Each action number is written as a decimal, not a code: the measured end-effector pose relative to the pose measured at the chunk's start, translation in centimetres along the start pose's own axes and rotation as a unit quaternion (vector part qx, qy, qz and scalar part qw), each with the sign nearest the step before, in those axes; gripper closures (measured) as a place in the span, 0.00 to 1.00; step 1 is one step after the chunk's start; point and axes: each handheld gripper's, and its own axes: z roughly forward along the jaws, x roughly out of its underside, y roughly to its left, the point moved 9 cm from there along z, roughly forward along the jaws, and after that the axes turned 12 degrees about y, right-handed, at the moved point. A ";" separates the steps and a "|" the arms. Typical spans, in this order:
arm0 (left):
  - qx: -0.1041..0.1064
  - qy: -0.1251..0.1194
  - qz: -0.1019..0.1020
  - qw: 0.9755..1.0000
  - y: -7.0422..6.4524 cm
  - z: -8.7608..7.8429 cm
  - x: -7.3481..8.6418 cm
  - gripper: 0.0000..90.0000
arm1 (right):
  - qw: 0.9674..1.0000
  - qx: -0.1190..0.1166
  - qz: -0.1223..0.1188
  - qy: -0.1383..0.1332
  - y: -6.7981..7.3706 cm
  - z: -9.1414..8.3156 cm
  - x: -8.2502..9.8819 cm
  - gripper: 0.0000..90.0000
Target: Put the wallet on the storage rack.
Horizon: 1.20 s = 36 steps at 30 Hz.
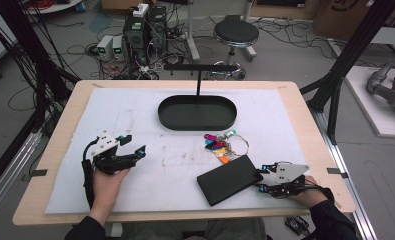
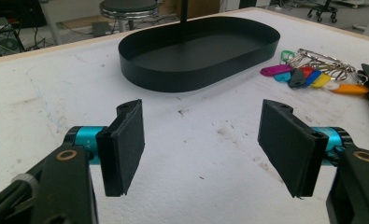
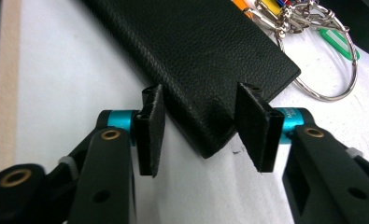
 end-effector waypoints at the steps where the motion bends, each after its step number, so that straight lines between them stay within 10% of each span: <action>1: 0.000 0.000 0.000 1.000 0.0 0.0 0.0 0.35 | 1.000 0.000 0.000 0.000 0.0 0.0 0.0 0.62; 9: 0.009 -0.006 -0.002 1.000 -0.5 0.0 -0.3 0.35 | 1.000 -0.008 0.017 0.004 -0.2 -0.4 -0.3 0.84; 25: 0.049 -0.014 0.026 0.998 -2.9 0.5 -1.0 0.35 | 0.992 -0.043 0.112 -0.036 -1.5 -1.3 -2.1 0.88; 36: 0.126 -0.018 0.095 0.987 -7.9 1.8 -1.9 0.35 | 0.980 -0.056 0.178 -0.070 -2.8 -1.9 -3.3 0.88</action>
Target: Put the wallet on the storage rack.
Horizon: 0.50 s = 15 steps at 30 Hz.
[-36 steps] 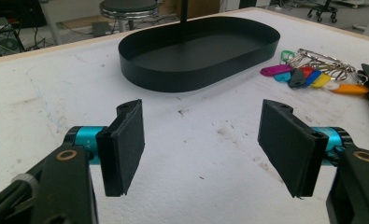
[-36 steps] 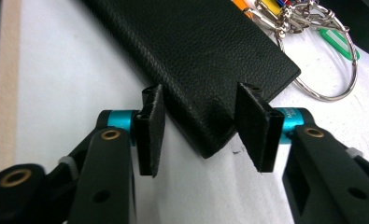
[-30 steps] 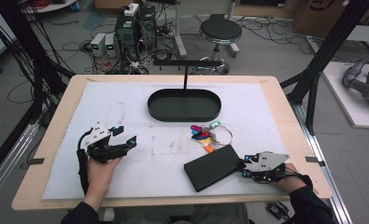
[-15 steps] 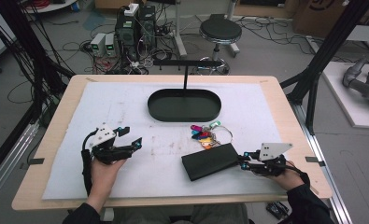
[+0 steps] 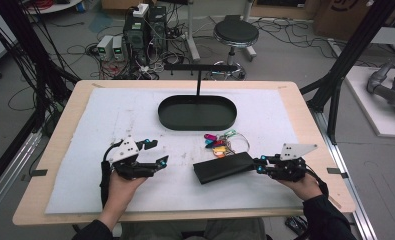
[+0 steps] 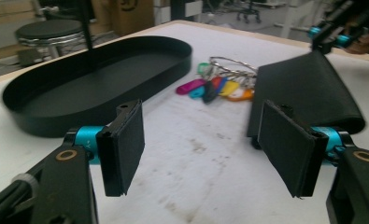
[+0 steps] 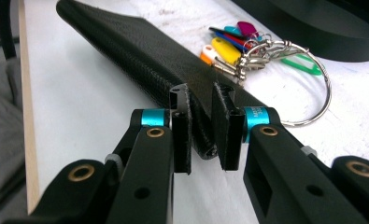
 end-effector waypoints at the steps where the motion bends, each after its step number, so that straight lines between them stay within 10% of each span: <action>1: 0.007 0.004 0.006 1.000 -0.4 0.3 0.0 0.34 | 1.000 -0.001 0.005 -0.003 -0.1 0.0 -0.1 0.88; 15: 0.064 0.040 0.083 0.994 -4.7 4.1 0.1 0.31 | 0.997 -0.015 0.063 -0.030 -1.1 -0.2 -1.4 0.89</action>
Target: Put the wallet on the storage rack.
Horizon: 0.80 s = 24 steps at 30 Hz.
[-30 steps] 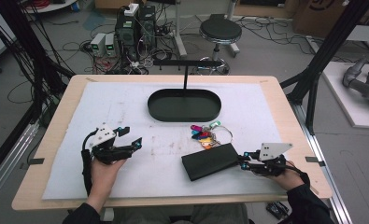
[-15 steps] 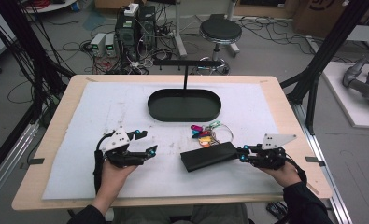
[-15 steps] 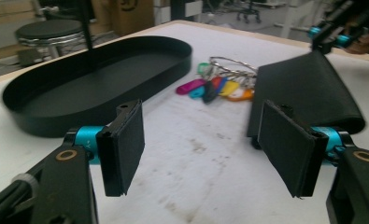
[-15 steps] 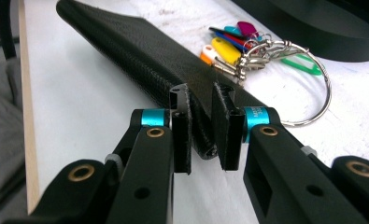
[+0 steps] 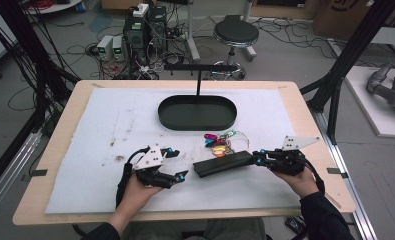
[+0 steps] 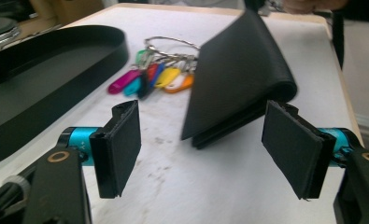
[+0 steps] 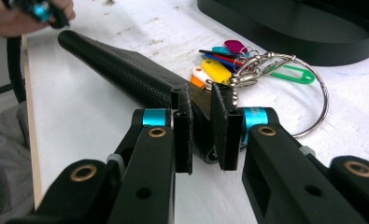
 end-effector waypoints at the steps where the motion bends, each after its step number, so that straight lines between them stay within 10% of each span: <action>1: 0.006 0.008 0.020 1.000 -0.6 0.7 -0.1 0.31 | 1.000 -0.001 0.008 -0.001 -0.1 0.0 -0.1 0.90; 12: -0.010 0.030 0.077 0.997 -2.1 3.6 -1.1 0.32 | 1.000 -0.005 0.027 -0.006 -0.3 0.1 -0.5 0.90; 24: -0.012 0.025 0.122 0.992 -2.3 3.9 -2.1 0.77 | 1.000 0.000 0.018 -0.009 -0.3 0.0 -0.6 0.88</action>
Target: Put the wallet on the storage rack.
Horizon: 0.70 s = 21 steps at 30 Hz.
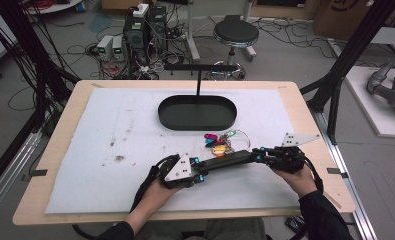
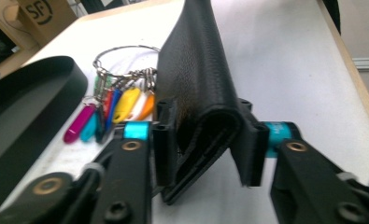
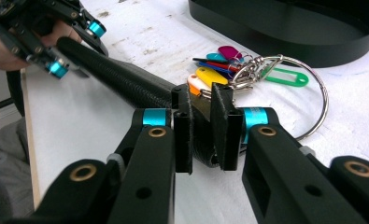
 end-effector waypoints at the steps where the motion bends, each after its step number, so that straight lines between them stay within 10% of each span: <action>1: 0.000 -0.008 -0.006 1.000 0.4 -0.3 0.0 0.79 | 1.000 -0.002 -0.007 -0.005 0.2 -0.1 -0.1 0.85; 6: 0.025 -0.044 -0.060 0.997 1.4 -1.8 0.1 0.83 | 1.000 0.007 -0.020 -0.019 0.0 -0.6 -0.3 0.66; 21: 0.094 -0.132 -0.099 0.982 1.6 -4.9 -1.3 0.83 | 0.997 -0.029 -0.066 -0.034 1.7 -0.4 -0.8 0.42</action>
